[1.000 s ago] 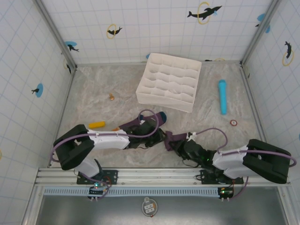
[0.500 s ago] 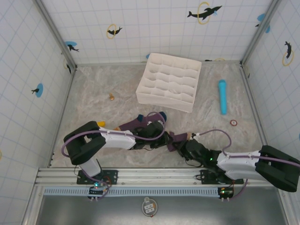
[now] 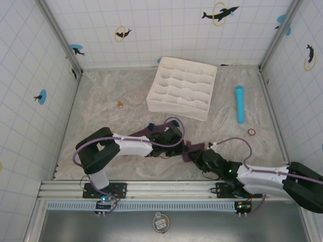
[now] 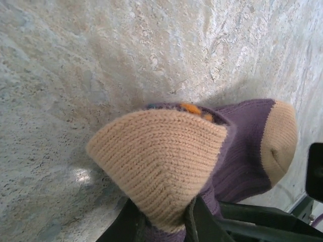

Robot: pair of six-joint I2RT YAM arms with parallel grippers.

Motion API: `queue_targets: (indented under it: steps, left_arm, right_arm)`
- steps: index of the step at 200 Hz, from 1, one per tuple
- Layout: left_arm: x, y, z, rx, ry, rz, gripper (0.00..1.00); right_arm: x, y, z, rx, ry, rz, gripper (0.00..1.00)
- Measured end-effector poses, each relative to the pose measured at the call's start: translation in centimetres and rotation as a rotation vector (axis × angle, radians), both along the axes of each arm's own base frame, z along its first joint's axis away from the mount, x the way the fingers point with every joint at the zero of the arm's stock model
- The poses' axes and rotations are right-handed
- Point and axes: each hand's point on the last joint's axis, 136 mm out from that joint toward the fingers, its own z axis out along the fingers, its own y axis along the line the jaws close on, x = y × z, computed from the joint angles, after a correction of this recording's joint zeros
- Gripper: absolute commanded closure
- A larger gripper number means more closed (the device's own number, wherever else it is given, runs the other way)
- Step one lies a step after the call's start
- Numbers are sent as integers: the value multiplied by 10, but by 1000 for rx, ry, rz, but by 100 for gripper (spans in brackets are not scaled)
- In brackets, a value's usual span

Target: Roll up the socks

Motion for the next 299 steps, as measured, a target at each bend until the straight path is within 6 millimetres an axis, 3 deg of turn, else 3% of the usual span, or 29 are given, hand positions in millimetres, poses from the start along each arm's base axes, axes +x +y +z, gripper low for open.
queue_targets:
  steps: [26, 59, 97, 136, 164, 217, 263, 299]
  left_arm:
    - [2, -1, 2, 41, -7, -13, 100]
    - [6, 4, 2, 82, -27, -27, 100]
    - [16, 15, 2, 113, -43, -18, 100]
    - [28, 34, 2, 152, -48, 37, 100]
    - [37, 54, 2, 170, -43, 119, 100]
    - [46, 65, 0, 147, 9, 261, 100]
    - [47, 63, 0, 116, 42, 317, 100]
    - [48, 62, 0, 87, 57, 348, 100]
  right_arm:
    - [3, -2, 6, -63, -68, 69, 48]
    - [11, -11, 14, -247, -111, 138, 46]
    - [31, -39, 27, -447, -130, 140, 46]
    - [37, -68, 15, -572, -93, 142, 46]
    - [36, -69, 5, -597, -65, 198, 45]
    - [30, -32, 14, -604, -232, 422, 39]
    - [8, 25, 39, -661, -575, 664, 34]
    - [6, 53, 49, -743, -784, 723, 32]
